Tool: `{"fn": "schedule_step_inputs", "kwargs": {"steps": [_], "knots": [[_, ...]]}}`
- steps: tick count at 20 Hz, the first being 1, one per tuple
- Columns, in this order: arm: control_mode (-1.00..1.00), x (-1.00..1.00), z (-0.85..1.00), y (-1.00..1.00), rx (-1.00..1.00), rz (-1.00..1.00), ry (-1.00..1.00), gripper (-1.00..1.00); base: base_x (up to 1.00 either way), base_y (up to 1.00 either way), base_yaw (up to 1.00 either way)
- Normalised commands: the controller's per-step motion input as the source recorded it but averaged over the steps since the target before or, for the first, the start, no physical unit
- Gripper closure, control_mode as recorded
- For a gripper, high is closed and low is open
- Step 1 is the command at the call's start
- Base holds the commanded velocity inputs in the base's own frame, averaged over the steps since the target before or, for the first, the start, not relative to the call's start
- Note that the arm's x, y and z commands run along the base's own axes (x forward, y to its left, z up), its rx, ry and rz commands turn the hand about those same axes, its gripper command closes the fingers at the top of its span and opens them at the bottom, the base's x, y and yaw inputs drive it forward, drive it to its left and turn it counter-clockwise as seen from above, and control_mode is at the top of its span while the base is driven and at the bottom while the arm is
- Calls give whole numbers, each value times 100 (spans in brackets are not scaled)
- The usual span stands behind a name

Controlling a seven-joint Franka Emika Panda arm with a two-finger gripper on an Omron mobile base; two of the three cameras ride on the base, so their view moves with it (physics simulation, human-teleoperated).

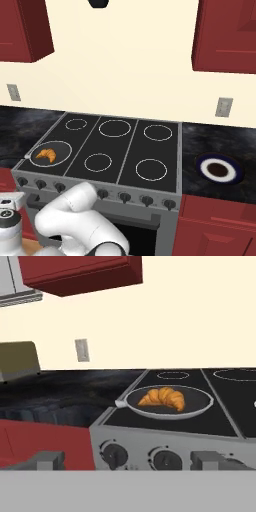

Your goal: Pick the croissant and place it on the pan. Then turn on the stove to warm the croissant.

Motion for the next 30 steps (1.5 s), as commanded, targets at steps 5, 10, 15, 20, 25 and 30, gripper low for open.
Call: {"fn": "schedule_step_inputs", "kwargs": {"steps": [5, 10, 15, 20, 25, 30], "knots": [[-100, 26, -10, 4, 22, -9, 5, -100, 0, 0, 0], [-100, 17, -3, 18, 7, -15, 1, -100, 0, 0, 0], [-100, 2, -10, 20, 0, -18, 0, -100, 0, 0, 0], [-100, 0, -16, 6, 0, -11, 0, -100, 0, 0, 0], [-100, 4, -10, 0, 0, -4, 0, -100, 0, 0, 0], [-100, 19, 0, 0, 0, 0, 0, -100, 0, 0, 0]]}}
